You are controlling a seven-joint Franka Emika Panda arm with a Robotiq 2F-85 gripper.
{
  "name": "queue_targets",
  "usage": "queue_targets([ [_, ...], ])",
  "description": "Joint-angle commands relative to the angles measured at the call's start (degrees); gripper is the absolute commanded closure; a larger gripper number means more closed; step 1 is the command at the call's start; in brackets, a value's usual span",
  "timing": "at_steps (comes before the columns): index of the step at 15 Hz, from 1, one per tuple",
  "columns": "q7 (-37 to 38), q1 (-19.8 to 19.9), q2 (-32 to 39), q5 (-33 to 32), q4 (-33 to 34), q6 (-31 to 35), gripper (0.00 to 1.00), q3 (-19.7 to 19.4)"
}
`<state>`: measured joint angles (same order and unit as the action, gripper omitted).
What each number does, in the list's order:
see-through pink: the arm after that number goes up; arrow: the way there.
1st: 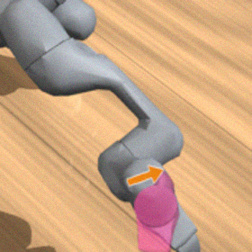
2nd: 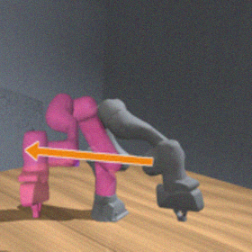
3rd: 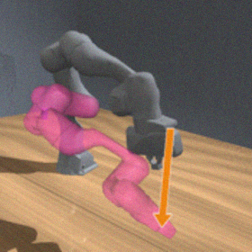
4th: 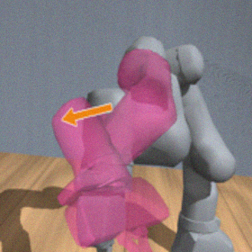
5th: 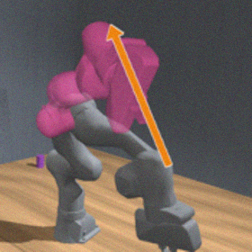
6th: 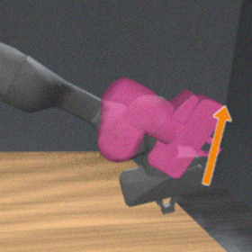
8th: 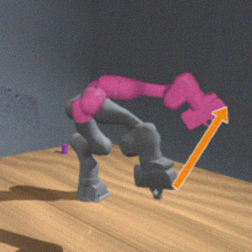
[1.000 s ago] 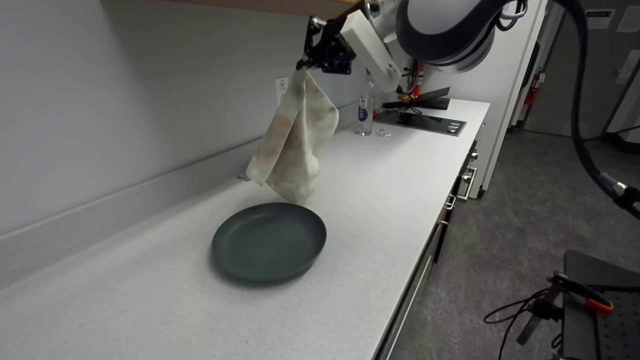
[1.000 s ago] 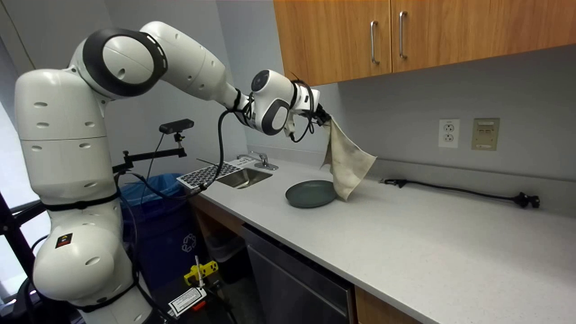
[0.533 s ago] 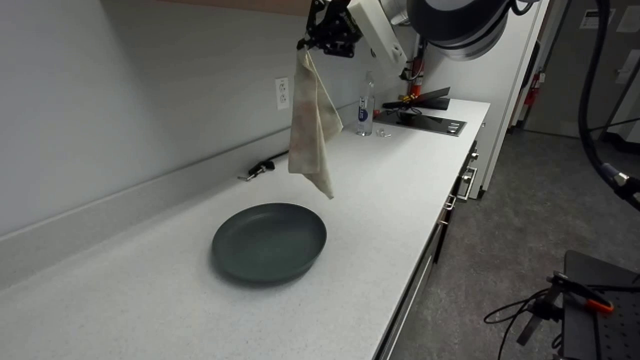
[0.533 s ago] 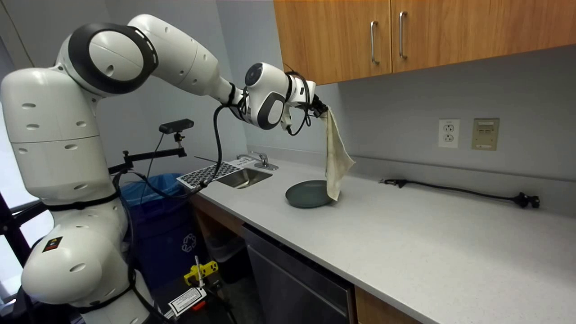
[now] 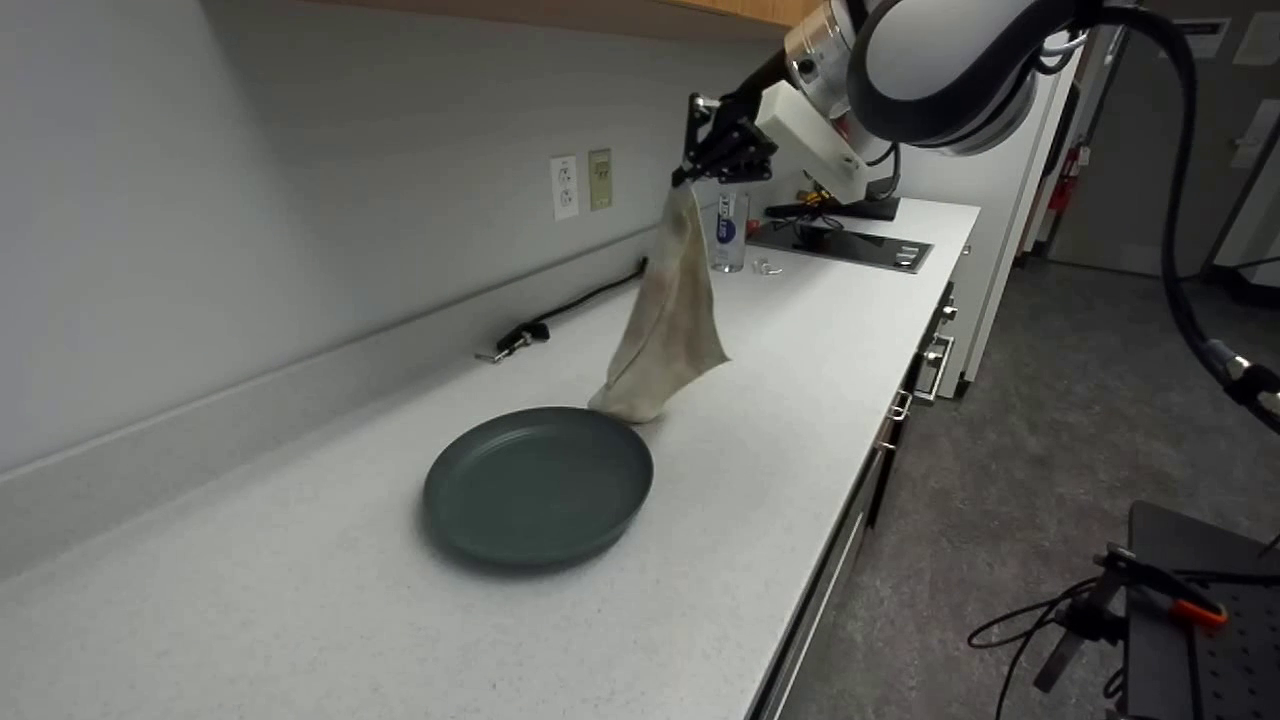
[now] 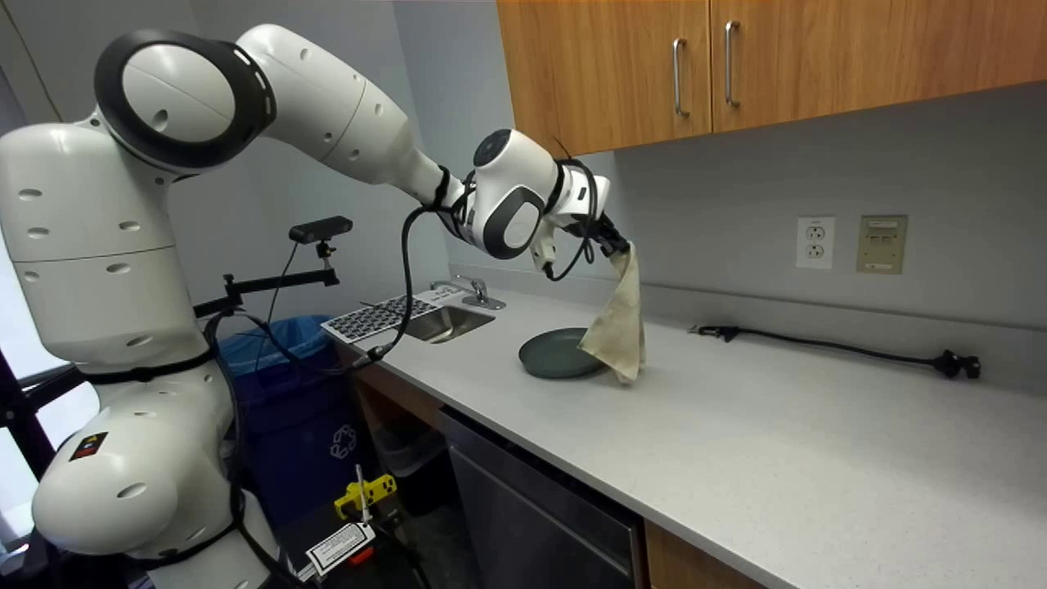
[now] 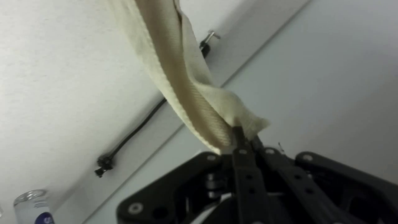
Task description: Spread the towel out on the counter
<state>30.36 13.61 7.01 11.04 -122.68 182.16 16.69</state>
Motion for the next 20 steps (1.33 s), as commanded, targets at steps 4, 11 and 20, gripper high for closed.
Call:
queue_targets([
  [4,0.9,-2.0,-1.4,-3.6,-0.5,-0.2,1.0,-9.8],
  [11,3.5,-4.7,-0.4,3.7,-0.2,14.8,1.0,-13.8],
  [20,-0.7,-8.4,1.2,9.2,-0.3,15.4,1.0,-14.2],
])
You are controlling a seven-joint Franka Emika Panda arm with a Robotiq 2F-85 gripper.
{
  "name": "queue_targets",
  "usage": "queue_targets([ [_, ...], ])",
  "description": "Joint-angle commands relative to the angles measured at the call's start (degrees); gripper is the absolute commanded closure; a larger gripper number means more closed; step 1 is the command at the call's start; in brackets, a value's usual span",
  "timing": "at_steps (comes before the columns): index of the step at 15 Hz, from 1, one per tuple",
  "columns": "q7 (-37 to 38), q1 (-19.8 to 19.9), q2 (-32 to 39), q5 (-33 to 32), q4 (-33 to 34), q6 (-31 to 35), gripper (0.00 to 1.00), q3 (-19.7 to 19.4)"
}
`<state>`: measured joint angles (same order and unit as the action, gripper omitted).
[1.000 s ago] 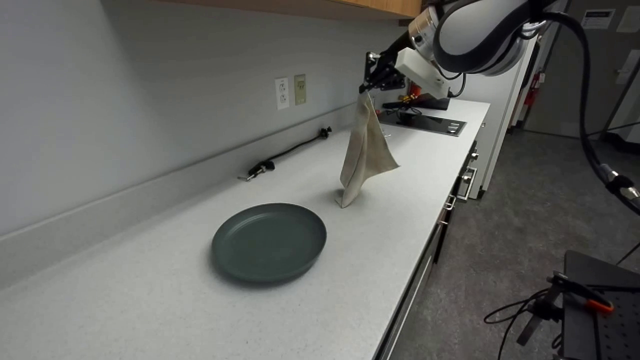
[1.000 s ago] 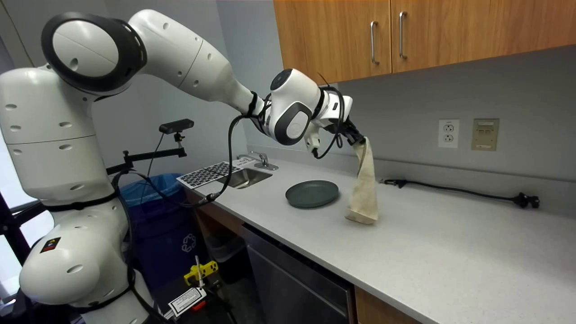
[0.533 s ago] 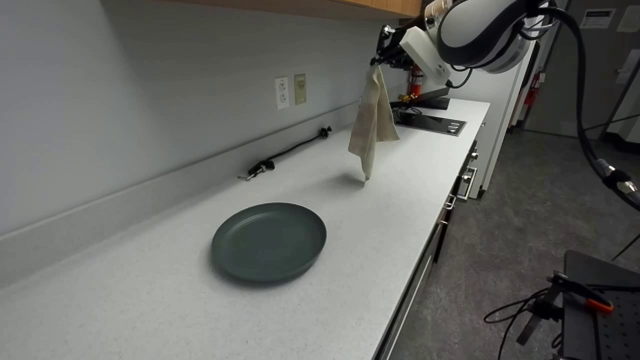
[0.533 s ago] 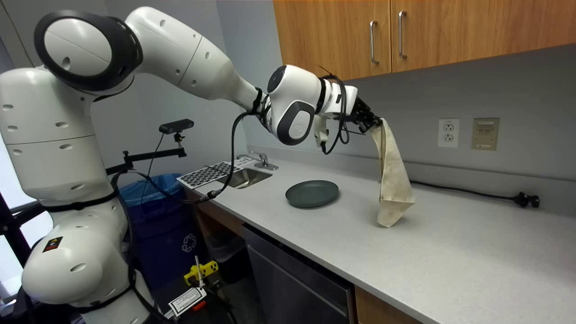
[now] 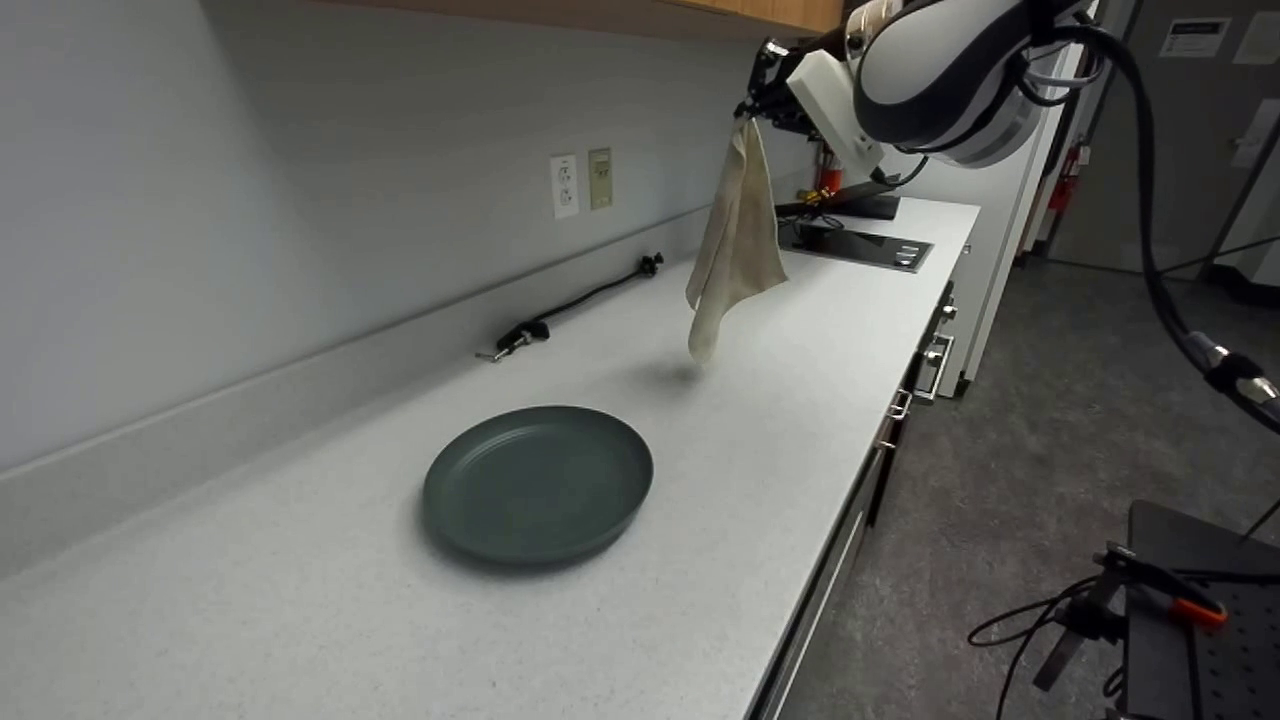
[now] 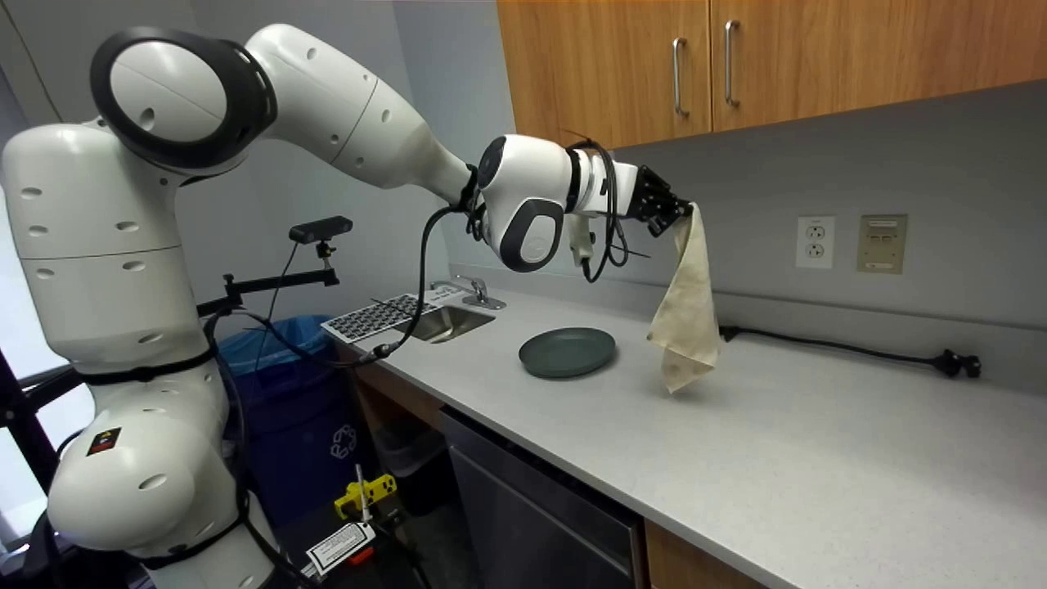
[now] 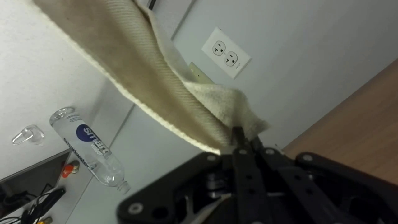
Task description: Spread the towel out on the counter
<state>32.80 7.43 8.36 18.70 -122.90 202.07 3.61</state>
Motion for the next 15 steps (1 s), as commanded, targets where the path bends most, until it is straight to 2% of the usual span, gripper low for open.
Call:
queue_targets([
  [1,-1.7,-1.0,-0.9,-1.0,-1.3,-8.9,1.0,0.7],
  [2,-1.5,-0.9,-1.0,-1.8,-1.6,-11.8,1.0,1.2],
  [5,-6.5,-2.8,-0.3,-0.3,-0.2,-23.0,1.0,-0.9],
  [6,-4.3,-2.8,-0.1,-4.0,0.3,-25.7,1.0,-1.8],
  [8,-1.4,-4.0,1.1,-7.7,1.6,-24.8,1.0,-4.4],
  [11,2.5,-5.7,2.0,-11.2,2.8,-19.1,1.0,-7.6],
  [15,3.9,-8.8,3.4,-9.7,3.5,-8.3,1.0,-11.2],
])
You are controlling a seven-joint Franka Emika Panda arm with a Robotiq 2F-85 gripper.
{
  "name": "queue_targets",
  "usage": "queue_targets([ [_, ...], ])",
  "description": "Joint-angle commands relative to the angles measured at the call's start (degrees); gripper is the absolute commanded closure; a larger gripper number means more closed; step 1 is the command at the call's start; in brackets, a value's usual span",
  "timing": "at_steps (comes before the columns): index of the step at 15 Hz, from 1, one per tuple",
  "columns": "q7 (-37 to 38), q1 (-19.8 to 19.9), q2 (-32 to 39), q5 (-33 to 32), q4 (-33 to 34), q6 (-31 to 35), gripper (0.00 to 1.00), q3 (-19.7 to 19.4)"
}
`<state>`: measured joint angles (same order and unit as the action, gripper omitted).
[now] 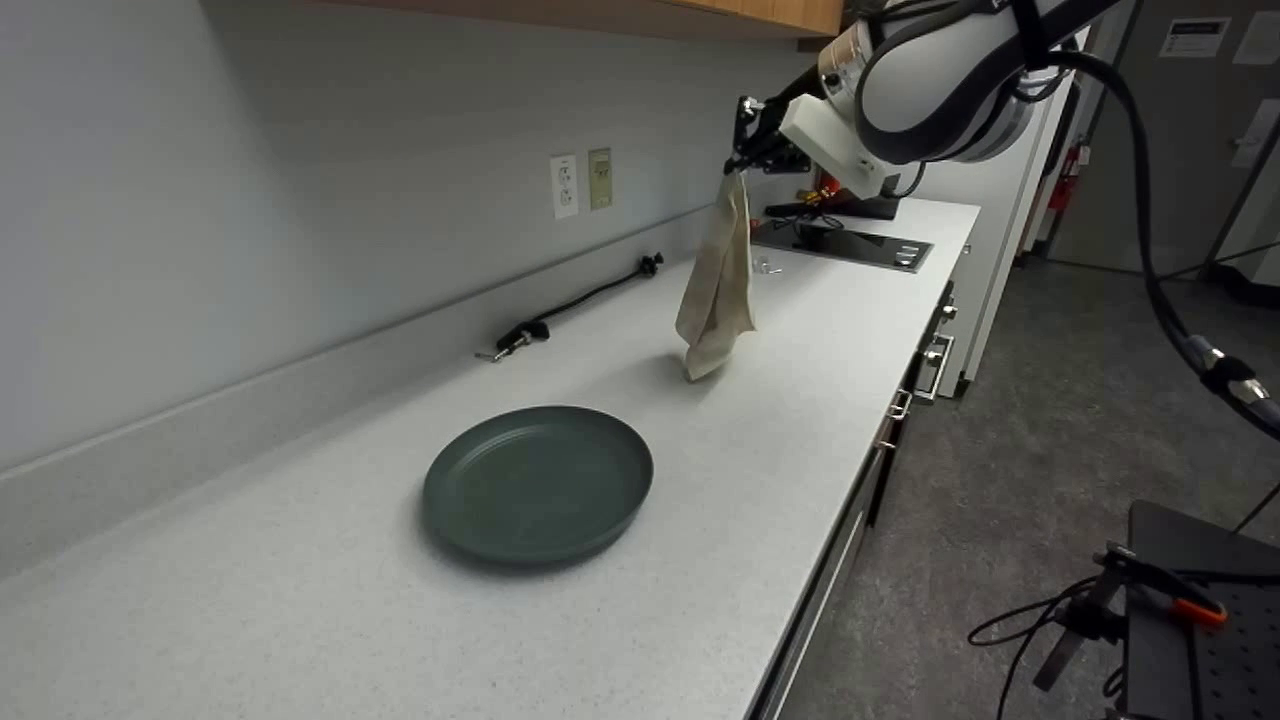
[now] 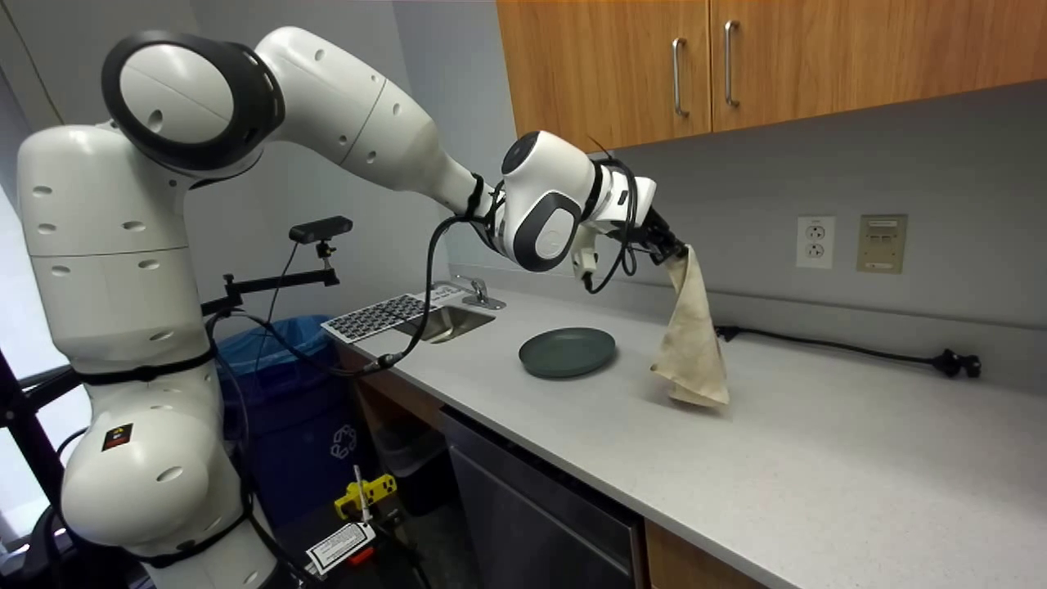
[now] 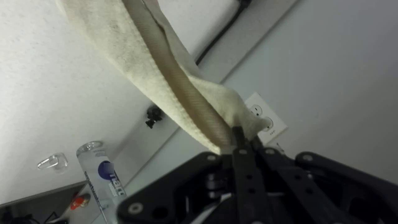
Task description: Spread the towel out on the counter
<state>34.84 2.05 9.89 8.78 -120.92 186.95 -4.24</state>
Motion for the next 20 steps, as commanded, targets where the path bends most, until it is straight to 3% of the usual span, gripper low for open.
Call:
queue_targets([
  [1,1.1,-4.2,2.1,1.0,1.3,8.9,1.0,-3.8],
  [5,-1.6,-7.2,3.9,3.4,-1.0,15.7,1.0,-4.7],
  [10,-7.9,-13.7,3.9,7.1,-9.7,8.0,1.0,-7.9],
  [14,-11.0,-22.0,5.7,8.3,-13.2,2.6,1.0,-14.9],
  [20,-9.8,-33.6,7.7,5.1,-14.8,-5.2,1.0,-25.4],
])
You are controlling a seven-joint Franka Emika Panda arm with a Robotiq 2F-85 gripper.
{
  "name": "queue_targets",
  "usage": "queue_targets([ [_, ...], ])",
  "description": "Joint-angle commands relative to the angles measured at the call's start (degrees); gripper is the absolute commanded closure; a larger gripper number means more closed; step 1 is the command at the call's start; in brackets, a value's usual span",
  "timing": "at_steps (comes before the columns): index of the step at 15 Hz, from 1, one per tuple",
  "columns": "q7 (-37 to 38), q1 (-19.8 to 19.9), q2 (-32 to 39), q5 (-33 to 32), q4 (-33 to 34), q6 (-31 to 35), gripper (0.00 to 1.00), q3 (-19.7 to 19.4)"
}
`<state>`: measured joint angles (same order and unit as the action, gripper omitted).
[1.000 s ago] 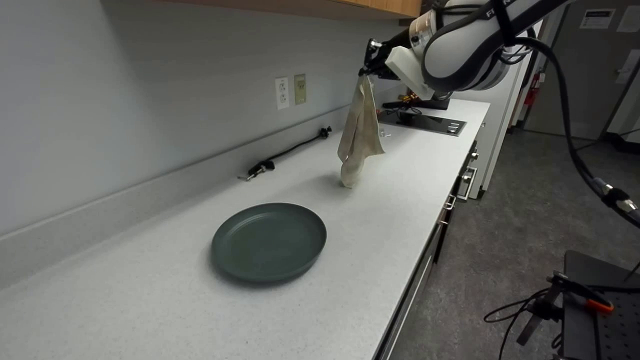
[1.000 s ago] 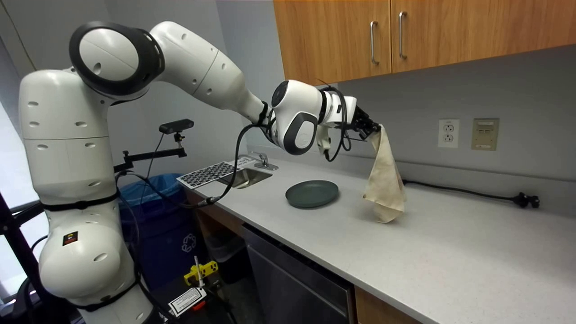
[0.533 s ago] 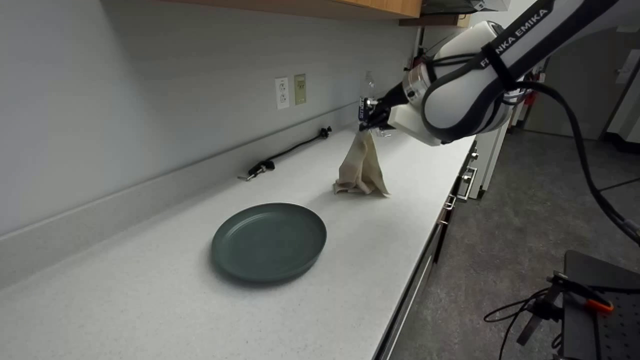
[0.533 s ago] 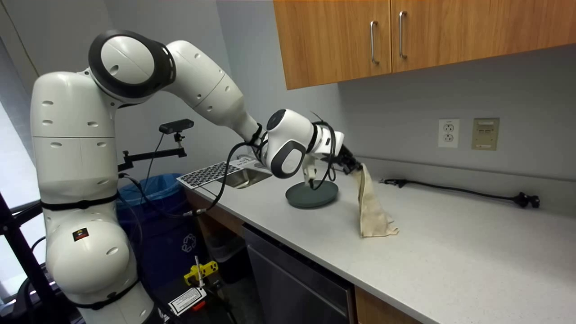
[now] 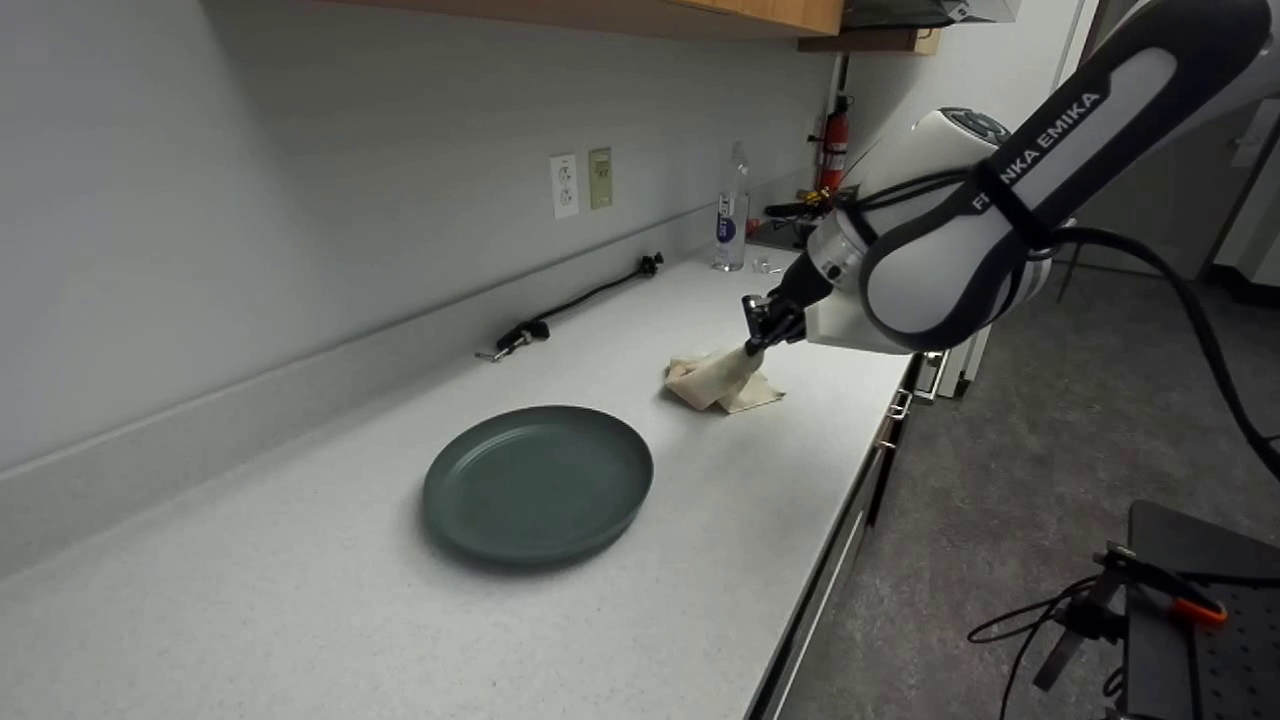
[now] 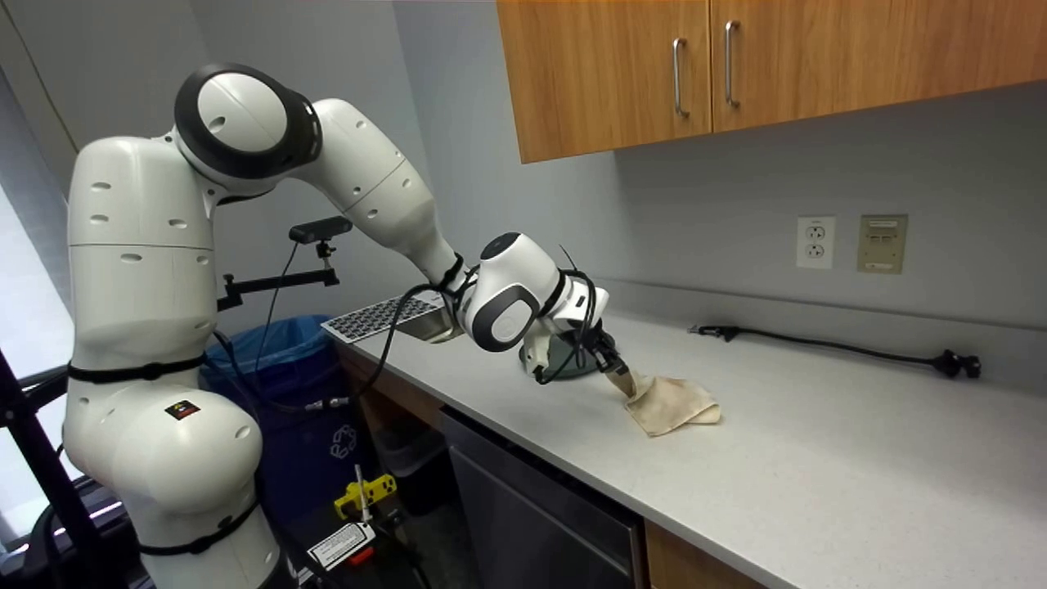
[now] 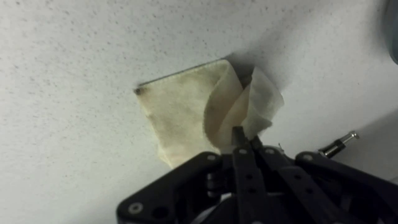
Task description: Spread the towel out on the counter
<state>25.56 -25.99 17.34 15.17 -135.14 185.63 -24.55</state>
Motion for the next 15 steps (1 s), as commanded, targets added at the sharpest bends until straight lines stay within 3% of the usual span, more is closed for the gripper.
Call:
queue_targets([
  [1,-0.5,-6.3,0.0,-2.0,-0.6,-6.7,1.0,-5.4],
  [5,-2.0,-5.4,-1.0,-3.9,0.7,-19.5,1.0,-1.4],
  [7,-1.0,-6.8,-0.5,-5.8,1.4,-22.5,1.0,-1.7],
  [8,2.3,-1.7,-1.0,-11.1,1.9,-23.2,0.73,3.1],
  [9,2.3,-0.9,-1.1,-12.5,2.3,-24.2,0.99,4.2],
  [10,2.8,0.4,-1.2,-13.9,2.8,-25.2,0.96,5.8],
  [11,2.9,1.6,-1.2,-14.8,3.3,-26.1,1.0,7.4],
  [12,2.9,2.8,-1.1,-15.8,3.7,-27.1,0.76,8.7],
  [13,2.8,3.8,-1.0,-16.6,4.0,-27.7,1.0,9.9],
  [15,2.4,5.6,-0.9,-18.0,4.4,-28.8,1.0,12.0],
])
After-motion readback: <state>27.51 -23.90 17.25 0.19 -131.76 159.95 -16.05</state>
